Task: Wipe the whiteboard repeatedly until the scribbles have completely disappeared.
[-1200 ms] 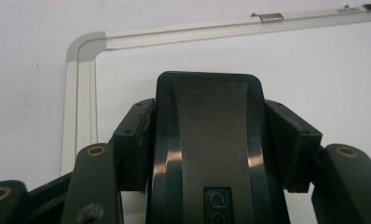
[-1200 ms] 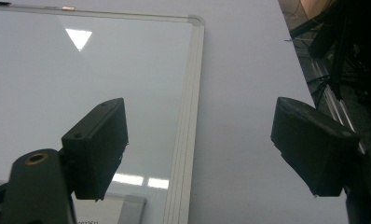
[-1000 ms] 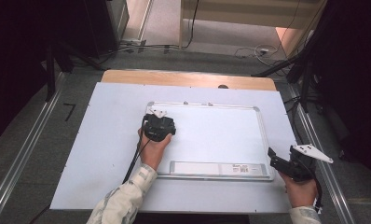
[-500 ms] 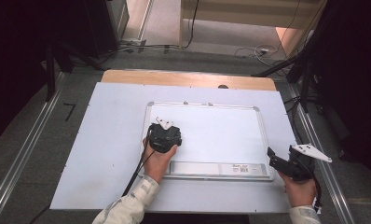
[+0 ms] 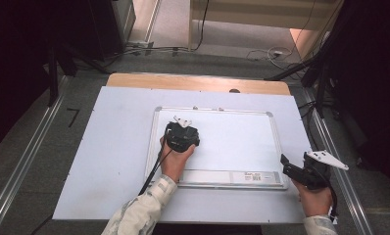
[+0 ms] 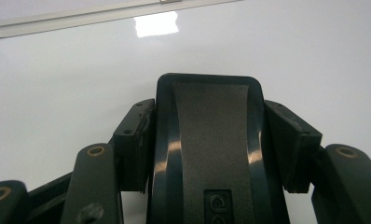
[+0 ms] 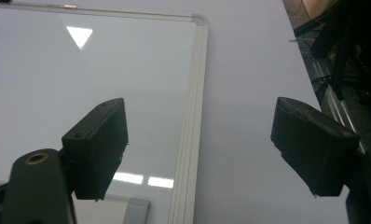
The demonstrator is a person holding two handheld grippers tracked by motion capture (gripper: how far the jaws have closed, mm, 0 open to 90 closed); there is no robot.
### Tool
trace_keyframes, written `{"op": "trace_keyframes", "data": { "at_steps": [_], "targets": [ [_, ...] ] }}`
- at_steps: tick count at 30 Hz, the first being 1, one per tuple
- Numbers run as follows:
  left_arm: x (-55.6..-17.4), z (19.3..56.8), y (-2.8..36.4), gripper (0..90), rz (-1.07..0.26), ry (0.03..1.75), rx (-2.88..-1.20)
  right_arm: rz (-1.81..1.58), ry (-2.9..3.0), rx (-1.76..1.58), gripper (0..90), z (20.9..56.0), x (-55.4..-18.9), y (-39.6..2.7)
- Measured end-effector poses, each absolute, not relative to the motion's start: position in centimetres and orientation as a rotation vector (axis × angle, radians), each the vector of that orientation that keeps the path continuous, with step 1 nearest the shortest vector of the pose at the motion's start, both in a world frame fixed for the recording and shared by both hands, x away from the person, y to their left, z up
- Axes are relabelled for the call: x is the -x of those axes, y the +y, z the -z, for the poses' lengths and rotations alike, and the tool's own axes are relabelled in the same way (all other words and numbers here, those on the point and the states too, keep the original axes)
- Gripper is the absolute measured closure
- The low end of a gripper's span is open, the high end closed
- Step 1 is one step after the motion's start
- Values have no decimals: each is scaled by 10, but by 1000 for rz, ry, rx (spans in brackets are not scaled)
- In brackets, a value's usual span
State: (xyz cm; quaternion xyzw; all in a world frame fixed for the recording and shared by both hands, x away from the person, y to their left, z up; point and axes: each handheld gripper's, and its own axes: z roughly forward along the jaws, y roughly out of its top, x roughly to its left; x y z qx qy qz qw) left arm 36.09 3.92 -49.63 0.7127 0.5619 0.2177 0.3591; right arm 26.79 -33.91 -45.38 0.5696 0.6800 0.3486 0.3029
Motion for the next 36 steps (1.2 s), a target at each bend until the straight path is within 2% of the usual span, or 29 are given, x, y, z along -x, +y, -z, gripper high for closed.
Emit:
{"op": "trace_keyframes", "data": {
  "at_steps": [14,22,36],
  "targets": [
    [-357,492,42,410,-538,1442,-1865,-925,1801,-1513,175,454,-269,-339],
    [-349,455,46,408,-601,1375,-1804,-925,1802,-1512,175,454,-268,-338],
    [-346,449,54,407,-597,1398,-1768,-924,1804,-1510,175,453,-268,-338]
  ]
}}
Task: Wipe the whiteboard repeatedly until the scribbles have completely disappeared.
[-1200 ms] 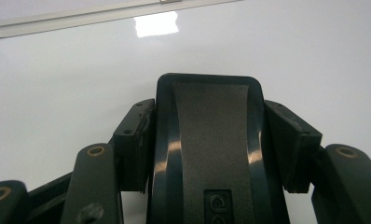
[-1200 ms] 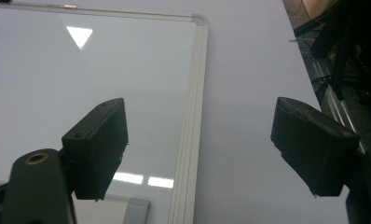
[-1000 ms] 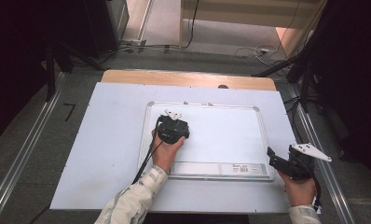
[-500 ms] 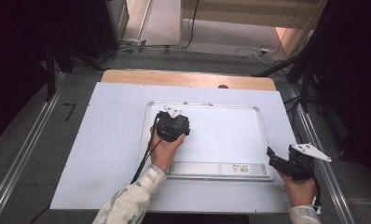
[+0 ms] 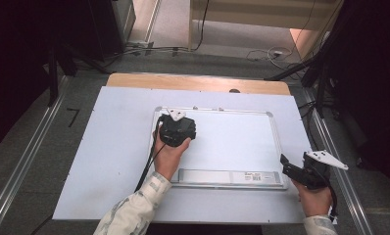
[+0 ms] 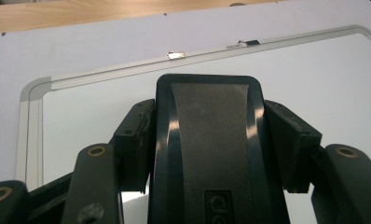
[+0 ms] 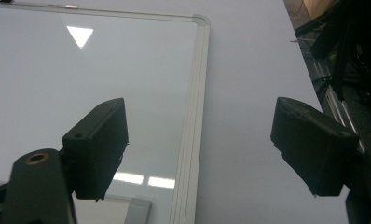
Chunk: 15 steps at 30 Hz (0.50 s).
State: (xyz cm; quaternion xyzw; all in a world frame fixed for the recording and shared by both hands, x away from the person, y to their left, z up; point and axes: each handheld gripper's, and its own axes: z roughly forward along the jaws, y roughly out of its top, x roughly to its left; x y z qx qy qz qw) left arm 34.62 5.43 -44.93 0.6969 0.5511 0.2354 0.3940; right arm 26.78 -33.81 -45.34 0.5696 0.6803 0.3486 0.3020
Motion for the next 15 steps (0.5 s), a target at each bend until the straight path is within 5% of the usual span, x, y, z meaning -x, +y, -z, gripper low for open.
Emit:
{"op": "trace_keyframes", "data": {
  "at_steps": [15],
  "targets": [
    [-345,446,60,406,-597,1414,-1744,-922,1806,-1511,175,454,-268,-338]
  ]
}}
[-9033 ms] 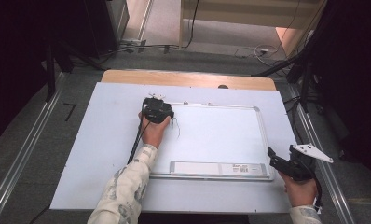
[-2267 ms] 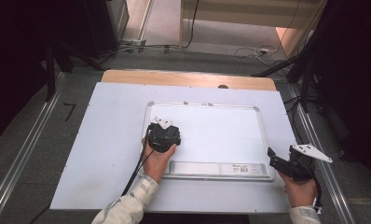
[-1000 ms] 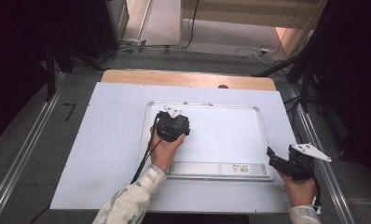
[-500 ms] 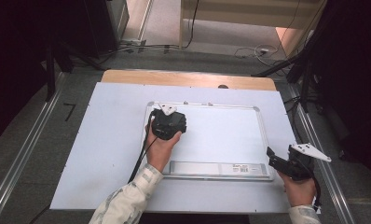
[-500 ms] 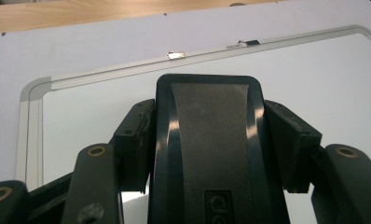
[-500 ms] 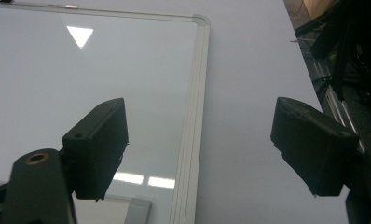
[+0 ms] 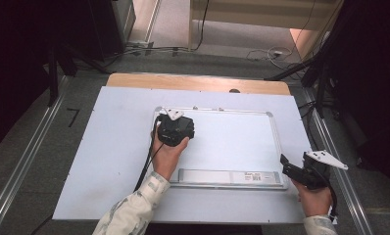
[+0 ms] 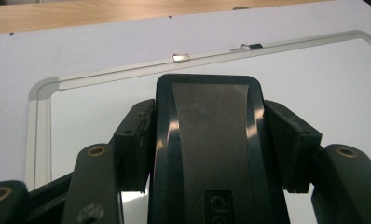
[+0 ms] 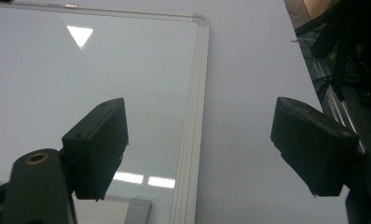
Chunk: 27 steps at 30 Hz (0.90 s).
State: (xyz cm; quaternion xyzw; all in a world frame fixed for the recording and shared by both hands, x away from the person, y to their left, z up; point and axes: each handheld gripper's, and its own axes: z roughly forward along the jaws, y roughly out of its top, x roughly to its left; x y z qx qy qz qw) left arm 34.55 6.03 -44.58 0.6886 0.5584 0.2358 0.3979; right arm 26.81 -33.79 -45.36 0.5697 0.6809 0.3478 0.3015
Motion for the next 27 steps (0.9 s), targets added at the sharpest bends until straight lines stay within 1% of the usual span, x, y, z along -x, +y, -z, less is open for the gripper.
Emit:
{"op": "trace_keyframes", "data": {
  "at_steps": [9,14,27],
  "targets": [
    [-350,444,72,406,-602,1465,-1702,-921,1806,-1511,175,454,-269,-338],
    [-355,445,79,406,-580,1506,-1676,-921,1807,-1511,175,454,-269,-338],
    [-371,447,94,406,-616,1585,-1632,-921,1807,-1515,175,454,-269,-338]
  ]
}}
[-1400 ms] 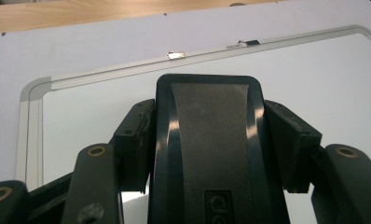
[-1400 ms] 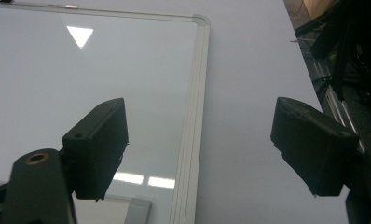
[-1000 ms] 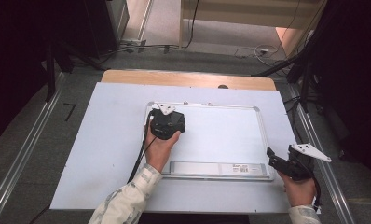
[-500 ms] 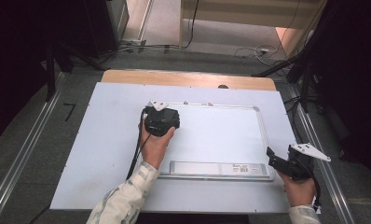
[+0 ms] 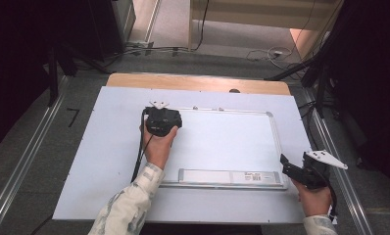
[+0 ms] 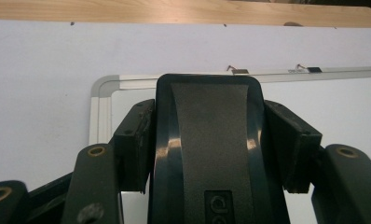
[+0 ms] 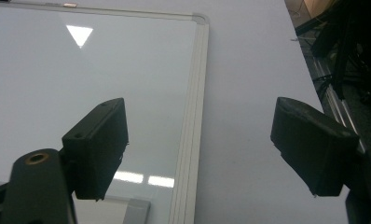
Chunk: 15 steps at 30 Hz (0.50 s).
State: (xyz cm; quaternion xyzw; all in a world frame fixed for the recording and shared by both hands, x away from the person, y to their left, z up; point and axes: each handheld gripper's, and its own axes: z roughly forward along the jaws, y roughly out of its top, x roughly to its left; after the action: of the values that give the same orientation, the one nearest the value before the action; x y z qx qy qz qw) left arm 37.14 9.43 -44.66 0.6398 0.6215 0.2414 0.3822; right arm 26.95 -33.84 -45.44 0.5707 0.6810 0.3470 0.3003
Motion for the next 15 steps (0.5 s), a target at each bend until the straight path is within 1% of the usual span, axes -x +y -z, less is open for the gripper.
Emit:
{"op": "trace_keyframes", "data": {
  "at_steps": [15],
  "targets": [
    [-389,447,101,405,-651,1635,-1619,-923,1805,-1516,175,454,-270,-339]
  ]
}}
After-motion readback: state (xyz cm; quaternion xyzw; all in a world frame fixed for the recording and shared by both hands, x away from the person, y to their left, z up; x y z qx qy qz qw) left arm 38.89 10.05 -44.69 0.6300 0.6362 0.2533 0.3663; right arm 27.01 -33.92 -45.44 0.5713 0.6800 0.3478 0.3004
